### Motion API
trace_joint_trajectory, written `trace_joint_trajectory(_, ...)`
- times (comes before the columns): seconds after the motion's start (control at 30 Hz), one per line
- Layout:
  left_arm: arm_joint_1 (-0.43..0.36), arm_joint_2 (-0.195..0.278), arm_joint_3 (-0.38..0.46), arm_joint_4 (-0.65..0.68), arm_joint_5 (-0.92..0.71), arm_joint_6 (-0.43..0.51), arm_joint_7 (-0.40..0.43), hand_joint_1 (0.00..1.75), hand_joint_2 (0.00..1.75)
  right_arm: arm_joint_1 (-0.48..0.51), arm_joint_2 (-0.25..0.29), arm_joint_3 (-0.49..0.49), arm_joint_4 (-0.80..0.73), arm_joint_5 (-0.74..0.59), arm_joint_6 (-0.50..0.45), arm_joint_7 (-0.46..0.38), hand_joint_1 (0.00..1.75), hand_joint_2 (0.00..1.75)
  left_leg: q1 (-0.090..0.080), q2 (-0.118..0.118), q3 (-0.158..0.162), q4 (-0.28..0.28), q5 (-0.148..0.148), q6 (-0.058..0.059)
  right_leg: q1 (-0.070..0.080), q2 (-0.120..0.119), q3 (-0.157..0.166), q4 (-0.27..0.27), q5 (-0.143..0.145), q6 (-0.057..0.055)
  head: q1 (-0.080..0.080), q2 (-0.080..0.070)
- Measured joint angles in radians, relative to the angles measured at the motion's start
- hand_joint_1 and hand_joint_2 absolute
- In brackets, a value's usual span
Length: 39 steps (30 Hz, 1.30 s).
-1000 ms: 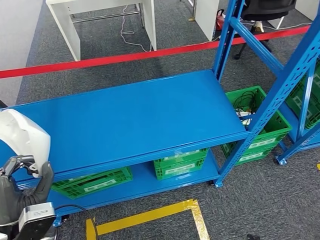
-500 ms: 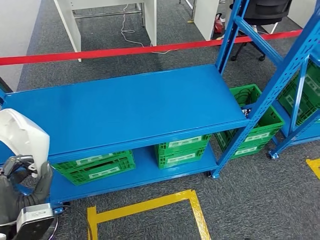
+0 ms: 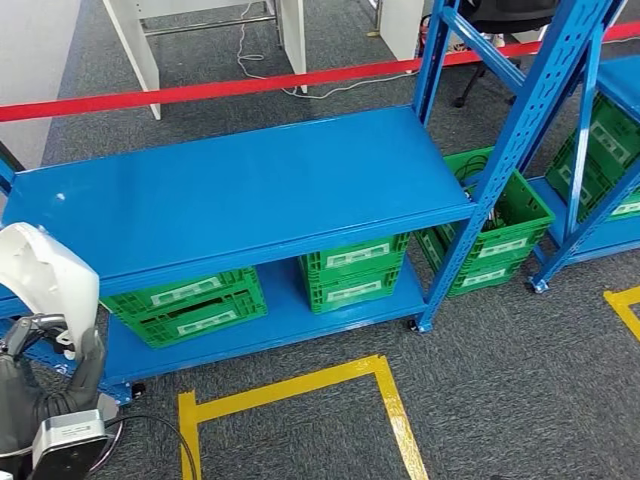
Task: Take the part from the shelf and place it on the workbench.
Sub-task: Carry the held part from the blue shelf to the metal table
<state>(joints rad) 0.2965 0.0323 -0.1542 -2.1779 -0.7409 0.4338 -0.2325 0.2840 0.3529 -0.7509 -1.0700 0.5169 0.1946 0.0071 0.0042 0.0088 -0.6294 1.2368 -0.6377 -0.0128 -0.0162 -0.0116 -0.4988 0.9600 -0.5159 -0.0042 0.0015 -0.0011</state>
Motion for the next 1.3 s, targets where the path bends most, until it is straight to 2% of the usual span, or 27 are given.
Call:
trace_joint_trajectory(0.03, 0.001, 0.001, 0.000, 0.000, 0.002, 0.001, -0.002, 1.75, 1.75, 0.000, 0.000, 0.001, 0.000, 0.000, 0.000, -0.001, 0.00, 1.75, 0.004, 0.000, 0.008, 0.026, 0.013, -0.005, -0.001, 0.000, -0.015, 0.008, 0.008, 0.002, 0.000, 0.000)
trace_joint_trajectory(0.07, 0.001, 0.001, 0.000, 0.000, 0.004, 0.001, -0.002, 1.75, 1.75, -0.001, 0.000, 0.001, 0.000, -0.002, 0.001, -0.001, 0.00, 1.75, 0.009, 0.000, 0.029, 0.019, 0.045, -0.009, -0.003, 0.000, -0.031, 0.018, 0.015, 0.006, 0.000, 0.000)
trace_joint_trajectory(0.1, 0.001, 0.001, 0.000, 0.000, 0.004, 0.000, 0.000, 1.75, 1.75, 0.000, 0.000, 0.002, 0.000, -0.006, 0.001, 0.001, 0.00, 1.75, 0.013, -0.001, 0.063, -0.021, 0.080, -0.013, -0.005, 0.000, -0.049, 0.030, 0.020, 0.010, 0.000, 0.000)
trace_joint_trajectory(0.13, 0.000, 0.001, 0.000, 0.000, 0.004, -0.002, 0.003, 1.75, 1.75, 0.001, 0.000, 0.003, -0.002, -0.010, 0.002, 0.005, 0.00, 1.75, 0.014, -0.003, 0.106, -0.082, 0.096, -0.016, -0.007, 0.000, -0.066, 0.041, 0.025, 0.015, 0.000, 0.000)
trace_joint_trajectory(0.2, -0.002, 0.001, 0.000, 0.000, 0.004, -0.004, 0.009, 1.75, 1.75, 0.002, 0.000, 0.006, -0.008, -0.019, 0.002, 0.010, 0.00, 1.75, 0.012, -0.010, 0.176, -0.201, 0.084, -0.012, -0.007, 0.003, -0.087, 0.057, 0.037, 0.028, -0.001, 0.000)
trace_joint_trajectory(0.23, -0.003, 0.000, 0.000, 0.000, 0.004, -0.004, 0.010, 1.75, 1.75, 0.003, 0.000, 0.008, -0.011, -0.021, 0.002, 0.011, 0.00, 1.75, 0.009, -0.013, 0.189, -0.231, 0.068, -0.007, -0.006, 0.004, -0.094, 0.059, 0.045, 0.034, -0.001, 0.000)
trace_joint_trajectory(0.3, -0.004, 0.000, 0.000, 0.000, 0.004, -0.004, 0.011, 1.75, 1.75, 0.004, 0.000, 0.011, -0.014, -0.023, 0.002, 0.012, 0.00, 1.75, 0.008, -0.012, 0.181, -0.245, 0.069, 0.010, -0.007, 0.006, -0.105, 0.061, 0.060, 0.046, 0.000, 0.000)
trace_joint_trajectory(0.33, -0.005, 0.000, 0.000, 0.000, 0.004, -0.004, 0.011, 1.75, 1.75, 0.006, 0.000, 0.012, -0.014, -0.023, 0.002, 0.013, 0.00, 1.75, 0.008, -0.010, 0.171, -0.245, 0.077, 0.020, -0.008, 0.006, -0.113, 0.067, 0.050, 0.051, 0.000, 0.000)
trace_joint_trajectory(0.4, -0.006, 0.000, 0.001, 0.000, 0.002, -0.006, 0.012, 1.75, 1.75, 0.012, 0.000, 0.015, -0.015, -0.024, 0.002, 0.016, 0.00, 1.75, 0.007, -0.005, 0.146, -0.248, 0.098, 0.043, -0.010, 0.008, -0.136, 0.126, -0.025, 0.055, 0.004, 0.000)
trace_joint_trajectory(0.47, -0.005, 0.000, 0.001, 0.000, 0.000, -0.008, 0.012, 1.75, 1.75, 0.015, 0.000, 0.019, -0.016, -0.025, 0.002, 0.019, 0.00, 1.75, 0.000, -0.001, 0.118, -0.247, 0.120, 0.054, -0.006, 0.009, -0.162, 0.246, -0.121, 0.054, 0.007, 0.000)
trace_joint_trajectory(0.5, -0.005, 0.000, 0.001, 0.000, -0.001, -0.009, 0.012, 1.75, 1.75, 0.016, 0.000, 0.021, -0.017, -0.026, 0.002, 0.020, 0.00, 1.75, -0.004, 0.002, 0.103, -0.246, 0.132, 0.056, -0.005, 0.009, -0.168, 0.302, -0.140, 0.053, 0.008, 0.000)
trace_joint_trajectory(0.53, -0.005, 0.000, 0.001, 0.000, 0.000, -0.009, 0.012, 1.75, 1.75, 0.016, 0.000, 0.021, -0.017, -0.028, 0.002, 0.021, 0.00, 1.75, -0.008, 0.007, 0.088, -0.245, 0.144, 0.059, -0.003, 0.009, -0.164, 0.335, -0.132, 0.050, 0.008, 0.000)
trace_joint_trajectory(0.57, -0.005, 0.000, 0.001, 0.000, 0.001, -0.009, 0.012, 1.75, 1.75, 0.016, 0.000, 0.022, -0.017, -0.028, 0.002, 0.021, 0.00, 1.75, -0.012, 0.012, 0.073, -0.244, 0.154, 0.060, -0.001, 0.008, -0.145, 0.337, -0.102, 0.047, 0.008, 0.000)
trace_joint_trajectory(0.63, -0.005, 0.000, 0.001, 0.000, 0.005, -0.009, 0.012, 1.75, 1.75, 0.016, 0.000, 0.024, -0.018, -0.029, 0.002, 0.021, 0.00, 1.75, -0.018, 0.022, 0.051, -0.242, 0.173, 0.060, 0.004, -0.005, -0.061, 0.245, -0.039, 0.036, 0.008, 0.000)
trace_joint_trajectory(0.67, -0.005, 0.000, 0.001, 0.000, 0.007, -0.009, 0.012, 1.75, 1.75, 0.016, 0.000, 0.026, -0.021, -0.029, 0.002, 0.021, 0.00, 1.75, -0.021, 0.028, 0.043, -0.240, 0.181, 0.057, 0.009, -0.020, 0.000, 0.161, -0.032, 0.031, 0.008, 0.000)
trace_joint_trajectory(0.73, -0.006, 0.000, 0.001, 0.000, 0.008, -0.009, 0.012, 1.75, 1.75, 0.013, 0.000, 0.032, -0.029, -0.030, 0.003, 0.022, 0.00, 1.75, -0.024, 0.045, 0.035, -0.237, 0.198, 0.050, 0.017, -0.041, 0.087, 0.018, -0.054, 0.024, 0.008, 0.000)
trace_joint_trajectory(0.77, -0.007, 0.000, 0.001, 0.000, 0.008, -0.009, 0.012, 1.75, 1.75, 0.013, 0.000, 0.034, -0.032, -0.031, 0.003, 0.022, 0.00, 1.75, -0.024, 0.055, 0.032, -0.238, 0.207, 0.045, 0.020, -0.040, 0.104, -0.020, -0.062, 0.021, 0.007, 0.000)
trace_joint_trajectory(0.83, -0.009, 0.000, 0.001, 0.000, 0.008, -0.011, 0.013, 1.75, 1.75, 0.018, 0.000, 0.037, -0.033, -0.032, 0.004, 0.026, 0.00, 1.75, -0.021, 0.061, 0.022, -0.235, 0.212, 0.035, 0.019, -0.023, 0.090, -0.034, -0.055, 0.015, 0.007, 0.000)
trace_joint_trajectory(0.87, -0.009, 0.000, 0.000, 0.000, 0.008, -0.012, 0.013, 1.75, 1.75, 0.022, 0.000, 0.038, -0.033, -0.033, 0.003, 0.029, 0.00, 1.75, -0.019, 0.050, 0.015, -0.221, 0.191, 0.028, 0.016, -0.016, 0.081, -0.036, -0.048, 0.009, 0.006, 0.000)
trace_joint_trajectory(0.93, -0.009, 0.000, 0.000, 0.000, 0.008, -0.018, 0.014, 1.75, 1.75, 0.027, 0.000, 0.040, -0.033, -0.034, 0.001, 0.032, 0.00, 1.75, -0.012, 0.017, -0.007, -0.135, 0.101, 0.014, 0.014, -0.004, 0.058, -0.036, -0.032, -0.003, 0.004, 0.000)
trace_joint_trajectory(1.0, -0.009, 0.001, 0.000, 0.000, 0.010, -0.025, 0.016, 1.75, 1.75, 0.029, 0.000, 0.044, -0.034, -0.035, 0.002, 0.032, 0.00, 1.75, -0.008, 0.005, -0.028, -0.006, 0.026, 0.008, 0.015, 0.011, 0.038, -0.033, -0.015, -0.009, 0.004, 0.000)
trace_joint_trajectory(1.03, -0.010, 0.001, 0.000, 0.001, 0.012, -0.031, 0.017, 1.75, 1.75, 0.030, 0.000, 0.045, -0.035, -0.035, 0.003, 0.032, 0.00, 1.75, -0.007, 0.004, -0.030, 0.036, 0.024, 0.007, 0.016, 0.019, 0.029, -0.029, -0.007, -0.009, 0.004, 0.000)
trace_joint_trajectory(1.07, -0.011, 0.001, -0.001, 0.001, 0.013, -0.037, 0.020, 1.75, 1.75, 0.030, 0.000, 0.045, -0.036, -0.036, 0.004, 0.033, 0.00, 1.75, -0.007, 0.003, -0.020, 0.047, 0.044, 0.007, 0.016, 0.029, 0.019, -0.024, 0.000, -0.008, 0.004, 0.000)
trace_joint_trajectory(1.1, -0.012, 0.002, -0.001, 0.001, 0.014, -0.043, 0.023, 1.75, 1.75, 0.031, 0.000, 0.046, -0.038, -0.036, 0.006, 0.034, 0.00, 1.75, -0.007, -0.001, 0.006, 0.021, 0.077, 0.010, 0.016, 0.038, 0.009, -0.018, 0.005, -0.006, 0.004, 0.000)
trace_joint_trajectory(1.17, -0.013, 0.003, -0.002, 0.001, 0.016, -0.052, 0.027, 1.75, 1.75, 0.030, 0.000, 0.046, -0.039, -0.034, 0.010, 0.035, 0.00, 1.75, -0.006, -0.037, 0.086, -0.104, 0.130, 0.021, 0.017, 0.057, -0.013, -0.003, 0.012, -0.002, 0.004, 0.000)
trace_joint_trajectory(1.23, -0.012, 0.004, -0.003, 0.001, 0.019, -0.054, 0.029, 1.75, 1.75, 0.028, 0.001, 0.046, -0.039, -0.031, 0.013, 0.037, 0.00, 1.75, -0.005, -0.074, 0.140, -0.204, 0.136, 0.032, 0.015, 0.077, -0.031, 0.009, 0.020, 0.007, 0.005, 0.000)
trace_joint_trajectory(1.3, -0.012, 0.005, -0.003, 0.001, 0.027, -0.050, 0.030, 1.75, 1.75, 0.030, 0.001, 0.047, -0.040, -0.031, 0.016, 0.039, 0.00, 1.75, -0.006, -0.069, 0.143, -0.228, 0.134, 0.037, 0.011, 0.099, -0.047, 0.012, 0.035, 0.021, 0.004, 0.000)
